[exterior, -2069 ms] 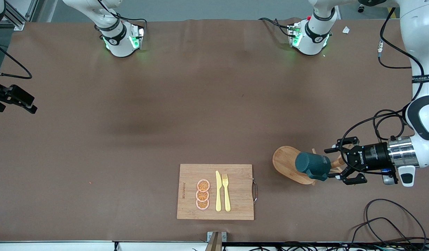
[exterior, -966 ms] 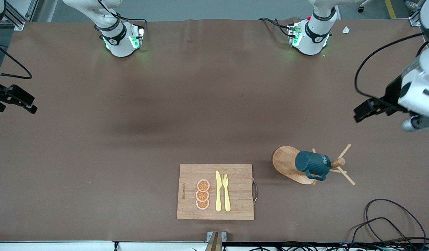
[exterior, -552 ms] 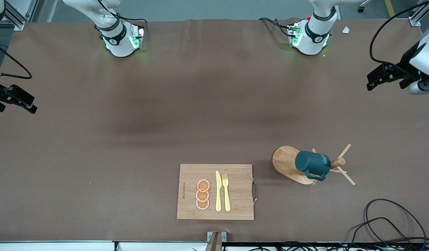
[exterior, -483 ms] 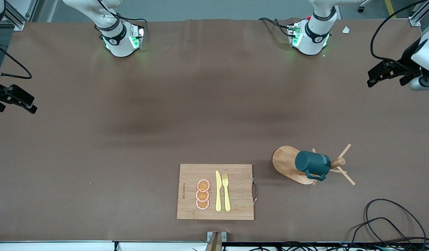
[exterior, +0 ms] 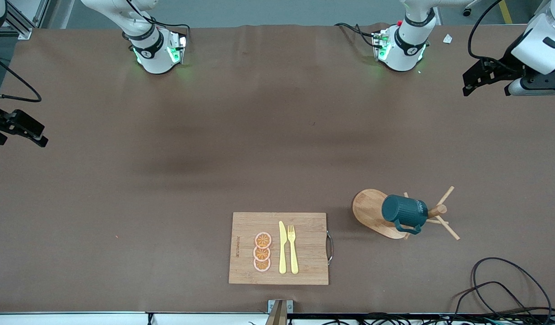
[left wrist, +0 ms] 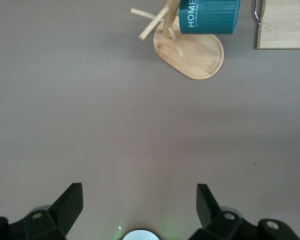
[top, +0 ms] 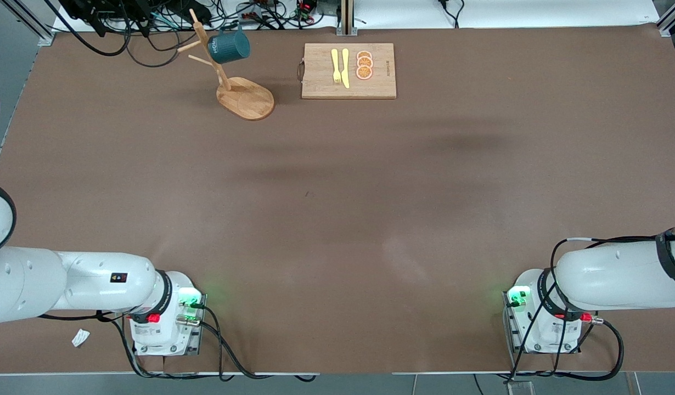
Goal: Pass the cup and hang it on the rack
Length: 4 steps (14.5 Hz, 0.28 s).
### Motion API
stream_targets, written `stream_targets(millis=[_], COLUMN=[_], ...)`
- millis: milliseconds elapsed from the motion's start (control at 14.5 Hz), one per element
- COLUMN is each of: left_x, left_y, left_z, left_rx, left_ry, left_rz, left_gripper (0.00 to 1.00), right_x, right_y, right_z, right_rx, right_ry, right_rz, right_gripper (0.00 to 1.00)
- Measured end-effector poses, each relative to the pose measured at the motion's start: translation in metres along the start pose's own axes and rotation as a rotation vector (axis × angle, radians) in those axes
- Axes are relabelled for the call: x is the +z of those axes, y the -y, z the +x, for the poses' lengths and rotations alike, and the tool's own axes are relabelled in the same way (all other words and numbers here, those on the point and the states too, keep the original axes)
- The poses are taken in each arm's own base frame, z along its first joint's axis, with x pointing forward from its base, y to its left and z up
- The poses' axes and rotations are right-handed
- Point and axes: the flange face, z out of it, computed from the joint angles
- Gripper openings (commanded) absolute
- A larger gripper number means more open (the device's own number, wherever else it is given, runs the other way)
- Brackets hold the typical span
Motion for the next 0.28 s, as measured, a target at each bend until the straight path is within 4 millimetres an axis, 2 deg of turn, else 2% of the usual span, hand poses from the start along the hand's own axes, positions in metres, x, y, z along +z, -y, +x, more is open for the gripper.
stream_targets(millis=[276], left_x=[-0.0007], left_y=[0.0002], left_z=[0.0013], left_rx=[0.0], left_ry=[-0.004], left_rz=[-0.001], left_gripper=[1.0], right_x=[0.0], right_y=[0.0], right_z=[0.0], right_rx=[0.0], right_ry=[0.0], right_rz=[0.0], right_gripper=[1.0])
